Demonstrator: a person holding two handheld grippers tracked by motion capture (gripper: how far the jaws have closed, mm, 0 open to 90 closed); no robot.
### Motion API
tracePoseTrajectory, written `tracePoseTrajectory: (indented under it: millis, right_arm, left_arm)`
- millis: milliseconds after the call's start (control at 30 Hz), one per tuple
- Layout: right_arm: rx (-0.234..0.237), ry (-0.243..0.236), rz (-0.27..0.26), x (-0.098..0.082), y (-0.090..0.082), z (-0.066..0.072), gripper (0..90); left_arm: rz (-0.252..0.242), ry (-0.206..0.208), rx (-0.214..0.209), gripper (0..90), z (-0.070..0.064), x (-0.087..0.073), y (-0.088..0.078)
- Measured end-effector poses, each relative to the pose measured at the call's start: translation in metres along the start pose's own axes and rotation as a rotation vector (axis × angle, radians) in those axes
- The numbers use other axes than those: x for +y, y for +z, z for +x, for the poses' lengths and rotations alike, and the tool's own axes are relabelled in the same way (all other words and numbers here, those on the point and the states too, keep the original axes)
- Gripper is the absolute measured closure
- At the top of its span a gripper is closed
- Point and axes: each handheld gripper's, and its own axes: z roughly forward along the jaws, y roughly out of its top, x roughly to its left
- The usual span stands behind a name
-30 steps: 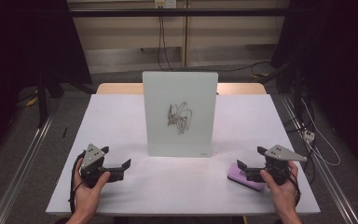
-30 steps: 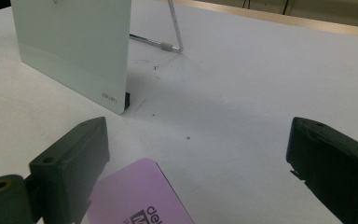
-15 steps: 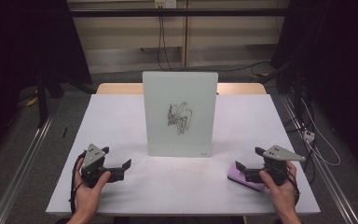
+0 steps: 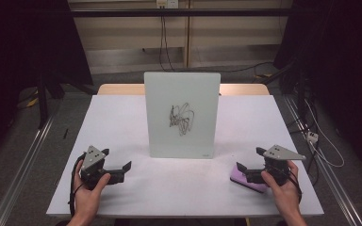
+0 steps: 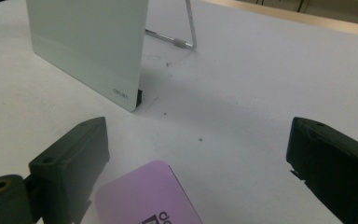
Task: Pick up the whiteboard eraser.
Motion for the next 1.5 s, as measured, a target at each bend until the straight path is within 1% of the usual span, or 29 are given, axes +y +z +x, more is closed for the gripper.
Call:
tracePoseTrajectory:
  millis: [33, 100, 167, 333, 400, 500, 567, 600, 667, 700, 733, 767, 800, 833, 867, 933, 967, 1067, 1167, 1233, 1267, 1300, 1333, 1367, 1400, 1467, 1500]
  right_arm:
    - [-0.003, -0.007, 0.007, 0.0007, 0.0006, 0.0006, 7.0]
    - [-0.003, -0.011, 0.017, 0.0019, 0.0007, 0.001, 7.4]
    - [-0.004, -0.012, 0.018, 0.0025, 0.0007, 0.0013, 7.4]
    - [-0.013, -0.033, 0.02, 0.0062, 0.0011, 0.0, 8.1]
    - [-0.011, -0.046, 0.031, 0.0071, 0.0014, -0.0006, 8.0]
    - [-0.011, -0.052, 0.042, 0.0078, 0.0009, -0.001, 8.0]
    - [0.003, -0.058, 0.061, 0.0085, -0.0005, -0.0022, 7.9]
    - [0.013, -0.069, 0.08, 0.0087, -0.001, -0.003, 7.9]
    - [0.012, -0.079, 0.104, 0.0086, -0.0021, -0.0039, 9.3]
    - [0.042, -0.098, 0.136, 0.0084, -0.0026, -0.0038, 9.7]
    - [0.042, -0.098, 0.136, 0.0084, -0.0026, -0.0038, 9.7]
    - [0.057, -0.103, 0.143, 0.0082, -0.0032, -0.004, 9.6]
    - [0.057, -0.103, 0.143, 0.0082, -0.0032, -0.004, 9.6]
    - [0.077, -0.106, 0.146, 0.0082, -0.0038, -0.0047, 8.7]
    - [0.077, -0.106, 0.146, 0.0082, -0.0038, -0.0047, 8.7]
    - [0.089, -0.116, 0.167, 0.0071, -0.0038, -0.0049, 8.4]
    - [0.1, -0.12, 0.189, 0.0043, -0.0035, -0.005, 9.2]
    - [0.102, -0.134, 0.198, 0.0028, -0.0031, -0.0051, 9.4]
    - [0.123, -0.145, 0.208, 0.0033, -0.0044, -0.0048, 10.4]
    - [0.127, -0.152, 0.207, 0.0036, -0.0045, -0.0045, 10.7]
    - [0.132, -0.154, 0.214, 0.0039, -0.0051, -0.0037, 10.7]
    - [0.146, -0.163, 0.225, 0.0038, -0.0054, -0.003, 11.3]
    - [0.146, -0.163, 0.225, 0.0038, -0.0054, -0.003, 11.3]
    - [0.153, -0.169, 0.236, 0.0033, -0.0054, -0.0021, 11.2]
    - [0.153, -0.169, 0.236, 0.0033, -0.0054, -0.0021, 11.2]
    - [0.171, -0.178, 0.25, 0.0031, -0.0045, -0.0008, 11.7]
    - [0.181, -0.182, 0.259, 0.0032, -0.004, -0.0004, 13.9]
  left_arm:
    - [0.004, 0.003, -0.003, 4.1, 0.0008, -0.0001, -0.0011]
    - [-0.001, -0.004, -0.001, 4.1, 0.0011, -0.0004, -0.0013]
    - [-0.003, -0.006, -0.001, 4.1, 0.0014, -0.0004, -0.0015]
    - [-0.004, -0.001, -0.002, 4.1, 0.0009, 0.0001, -0.0019]
    - [-0.003, 0.0, -0.002, 4.1, 0.001, 0.0001, -0.0015]
    - [0.0, 0.002, -0.002, 4.2, 0.0009, 0.0004, -0.0009]
    - [0.003, 0.007, -0.003, 4.1, 0.0007, 0.0006, -0.0007]
    - [-0.001, 0.003, -0.003, 4.2, 0.0003, 0.0006, -0.0003]
    - [0.002, 0.002, -0.006, 4.1, 0.0, 0.0006, -0.0003]
    - [0.0, 0.003, -0.004, 4.1, -0.0003, 0.0005, 0.0]
    - [0.0, 0.002, -0.006, 4.1, -0.0004, 0.0005, 0.0002]
    - [-0.001, 0.002, -0.005, 4.2, -0.0004, 0.0005, 0.0001]
    - [-0.001, 0.006, -0.004, 4.2, -0.0003, 0.0005, 0.0]
    - [0.0, 0.003, -0.006, 4.2, -0.0004, 0.0004, 0.0001]
    - [-0.001, 0.002, -0.006, 4.2, -0.0003, 0.0003, 0.0001]
    - [0.0, 0.004, -0.008, 4.1, -0.0004, 0.0003, 0.0003]
    - [-0.001, 0.003, -0.01, 4.1, -0.0005, 0.0003, 0.0002]
    - [0.0, 0.007, -0.011, 4.1, -0.0008, 0.0002, 0.0005]
    - [0.003, 0.007, -0.013, 4.1, -0.0008, 0.0003, 0.0002]
    - [0.002, 0.008, -0.009, 4.1, -0.0006, 0.0003, 0.0006]
    - [0.006, 0.01, -0.009, 4.1, -0.0006, 0.0003, 0.0007]
    - [0.01, 0.013, -0.011, 4.1, -0.0004, 0.0004, 0.0008]
    - [0.01, 0.016, -0.013, 4.1, -0.0003, 0.0004, 0.001]
    - [0.013, 0.018, -0.012, 4.1, -0.0004, 0.0006, 0.0011]
    - [0.01, 0.012, -0.015, 4.1, -0.001, 0.0005, 0.0017]
    - [0.007, 0.01, -0.011, 4.1, -0.0017, 0.0003, 0.0022]
    - [0.007, 0.011, -0.012, 4.1, -0.0019, 0.0003, 0.0022]
